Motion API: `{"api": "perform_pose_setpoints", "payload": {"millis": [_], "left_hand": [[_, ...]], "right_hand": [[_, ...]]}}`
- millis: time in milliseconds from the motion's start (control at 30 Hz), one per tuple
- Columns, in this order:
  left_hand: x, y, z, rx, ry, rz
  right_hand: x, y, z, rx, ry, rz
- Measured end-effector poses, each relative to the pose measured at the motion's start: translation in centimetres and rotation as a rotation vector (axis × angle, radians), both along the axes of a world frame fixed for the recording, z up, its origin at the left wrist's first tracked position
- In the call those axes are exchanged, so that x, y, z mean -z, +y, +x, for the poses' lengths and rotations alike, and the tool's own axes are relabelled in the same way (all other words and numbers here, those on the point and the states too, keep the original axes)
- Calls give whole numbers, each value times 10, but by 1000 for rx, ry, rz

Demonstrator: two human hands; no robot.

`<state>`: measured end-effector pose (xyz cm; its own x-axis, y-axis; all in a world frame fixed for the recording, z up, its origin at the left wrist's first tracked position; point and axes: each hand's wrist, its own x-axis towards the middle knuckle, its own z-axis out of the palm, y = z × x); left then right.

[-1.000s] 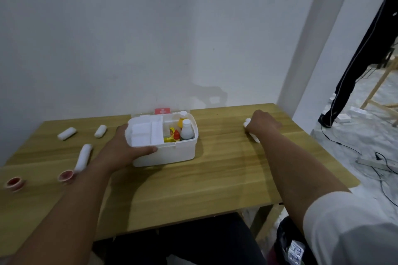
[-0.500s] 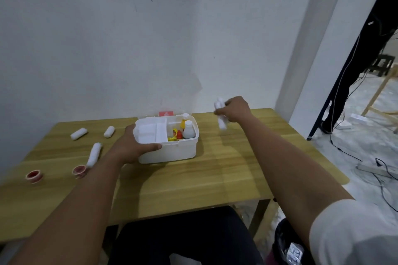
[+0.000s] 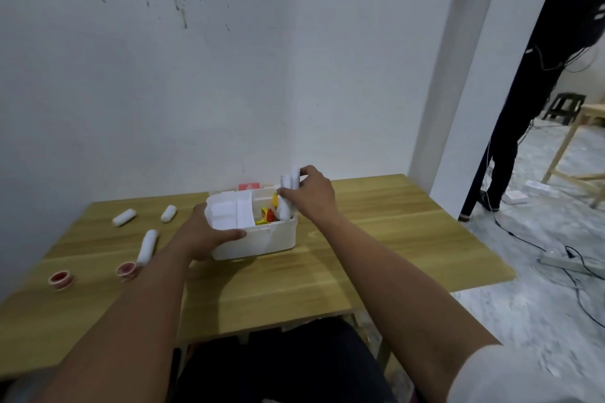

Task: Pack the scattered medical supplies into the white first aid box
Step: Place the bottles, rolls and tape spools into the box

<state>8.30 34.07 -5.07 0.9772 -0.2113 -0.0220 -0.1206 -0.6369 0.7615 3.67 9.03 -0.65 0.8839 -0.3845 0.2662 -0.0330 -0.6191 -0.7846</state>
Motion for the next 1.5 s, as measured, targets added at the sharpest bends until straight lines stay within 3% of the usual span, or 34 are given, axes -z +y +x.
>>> {"api": "perform_pose_setpoints", "payload": {"millis": [300, 533, 800, 1067, 1267, 1500], "left_hand": [[4, -2, 4, -26, 12, -3], [4, 0, 4, -18, 17, 6], [3, -1, 3, -8, 9, -10], [3, -3, 4, -11, 3, -3], [3, -2, 3, -13, 18, -3], [-1, -1, -3, -9, 20, -23]], "right_hand": [[14, 13, -1, 71, -94, 62], [33, 21, -7, 96, 75, -372], [23, 10, -9, -12, 37, -218], [5, -6, -1, -127, 81, -305], [3, -11, 3, -200, 241, -379], [13, -11, -6, -142, 137, -223]]}}
